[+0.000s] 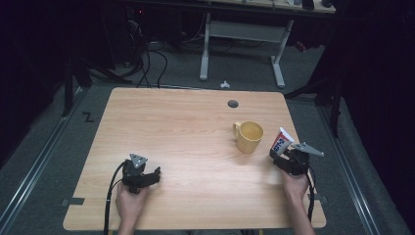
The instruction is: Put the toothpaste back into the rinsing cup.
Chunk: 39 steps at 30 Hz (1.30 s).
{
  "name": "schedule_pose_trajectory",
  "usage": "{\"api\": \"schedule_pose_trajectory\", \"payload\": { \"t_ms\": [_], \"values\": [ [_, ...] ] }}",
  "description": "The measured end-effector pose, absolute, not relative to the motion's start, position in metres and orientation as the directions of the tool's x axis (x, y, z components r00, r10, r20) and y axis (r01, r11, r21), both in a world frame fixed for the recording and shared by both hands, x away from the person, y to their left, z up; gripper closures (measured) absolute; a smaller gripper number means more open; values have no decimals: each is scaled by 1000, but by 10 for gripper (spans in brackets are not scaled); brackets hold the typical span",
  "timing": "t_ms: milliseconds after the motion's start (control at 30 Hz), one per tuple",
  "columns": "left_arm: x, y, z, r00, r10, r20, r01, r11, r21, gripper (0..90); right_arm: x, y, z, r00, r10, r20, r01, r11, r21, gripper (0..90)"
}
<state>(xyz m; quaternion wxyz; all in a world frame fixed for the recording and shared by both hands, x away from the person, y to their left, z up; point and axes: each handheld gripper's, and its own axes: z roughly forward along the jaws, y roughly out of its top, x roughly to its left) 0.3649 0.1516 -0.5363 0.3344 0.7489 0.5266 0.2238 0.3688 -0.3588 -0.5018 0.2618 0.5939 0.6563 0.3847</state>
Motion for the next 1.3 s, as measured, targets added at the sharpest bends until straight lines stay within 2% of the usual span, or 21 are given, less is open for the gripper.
{"api": "schedule_pose_trajectory", "payload": {
  "t_ms": [200,633,900,1300],
  "values": [
    [365,152,-536,345,938,-17,639,-222,736,219,373,-359,-506,-154,980,125,577,-13,816,412],
    [365,152,-536,345,938,-17,639,-222,736,219,379,-353,-514,-148,988,43,560,48,827,506],
    [365,152,-536,345,938,-17,639,-222,736,219,379,-350,-514,-150,989,0,544,83,835,534],
    [365,152,-536,345,938,-17,639,-222,736,219,376,-352,-511,-166,986,-13,557,105,824,576]
  ]
}}
